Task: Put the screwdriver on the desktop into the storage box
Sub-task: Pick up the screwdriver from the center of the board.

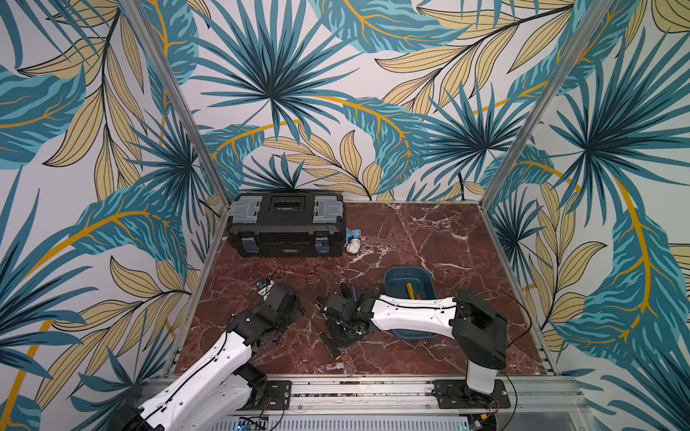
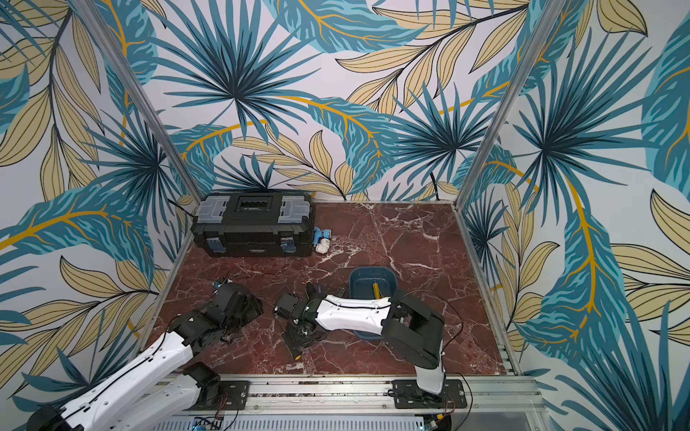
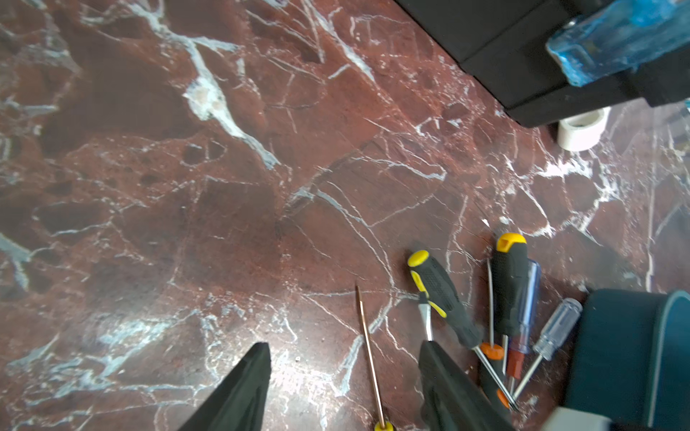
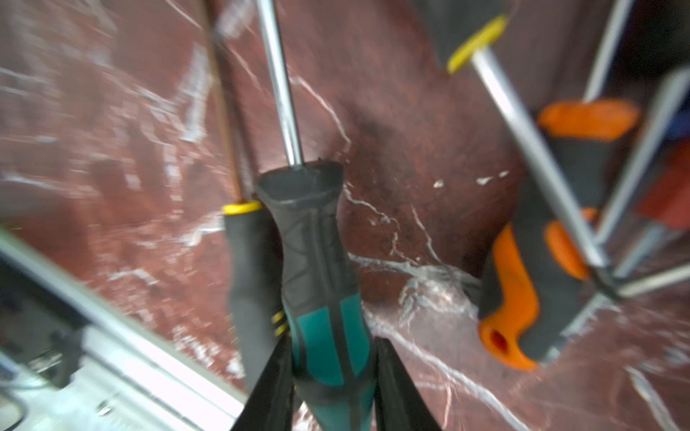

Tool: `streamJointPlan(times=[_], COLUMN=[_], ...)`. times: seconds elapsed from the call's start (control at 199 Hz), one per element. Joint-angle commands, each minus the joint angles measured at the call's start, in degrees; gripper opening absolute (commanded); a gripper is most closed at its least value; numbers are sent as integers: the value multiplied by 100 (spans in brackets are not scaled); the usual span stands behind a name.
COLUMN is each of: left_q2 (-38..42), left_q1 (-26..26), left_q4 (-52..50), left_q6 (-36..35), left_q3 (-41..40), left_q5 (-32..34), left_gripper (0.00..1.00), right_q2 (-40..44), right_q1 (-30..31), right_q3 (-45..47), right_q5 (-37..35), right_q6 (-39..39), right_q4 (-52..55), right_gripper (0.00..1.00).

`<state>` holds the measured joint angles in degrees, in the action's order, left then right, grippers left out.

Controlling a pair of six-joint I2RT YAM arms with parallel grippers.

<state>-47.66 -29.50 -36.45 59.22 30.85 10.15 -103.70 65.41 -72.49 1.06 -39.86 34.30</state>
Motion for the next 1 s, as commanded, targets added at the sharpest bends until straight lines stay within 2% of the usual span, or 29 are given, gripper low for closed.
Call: streamJointPlan(times=[0.0,0.136,0.206,0.296,0.356,0.422,0.557,0.713,0.778,0.848,0.994], left_q2=[157,484,494,433,267,-27,-502,-467,-393,-426,-553], left_q1=[36,-78,-330,-748,-911,-913,-935,-953,-953,-966,-1040], left_q4=[939,3263,4094,4111,3733,3543,3985,4016,4109,4420,4446], left_q6=[-381,-37,76,-247,-442,-501,-323,-235,-218,-227,-302], left_q3=[324,-200,-251,65,281,419,363,325,301,279,334], left_q5=[-940,-2437,-2753,-2603,-2352,-2270,-2508,-2243,-2228,-2505,-2742], left_gripper=[67,67,68,70,70,68,67,68,70,70,64], right_q2=[826,1520,1791,2114,2345,2563,2861,3044,3058,3064,3187], right_q1=[7,-42,-119,-237,-238,-241,-248,-362,-463,-532,-629], right_q3=[120,442,651,885,995,1082,1163,1337,1393,1428,1526], right_q5=[-399,-408,-308,-145,4,38,-124,-239,-40,267,498], right_q6=[174,118,-12,-161,-174,-190,-221,-429,-488,-507,-592], right_q4=[-238,-511,-692,-922,-1085,-1243,-1224,-1264,-1346,-1518,-1812], right_gripper=[2,3,3,3,3,3,3,0,0,0,0])
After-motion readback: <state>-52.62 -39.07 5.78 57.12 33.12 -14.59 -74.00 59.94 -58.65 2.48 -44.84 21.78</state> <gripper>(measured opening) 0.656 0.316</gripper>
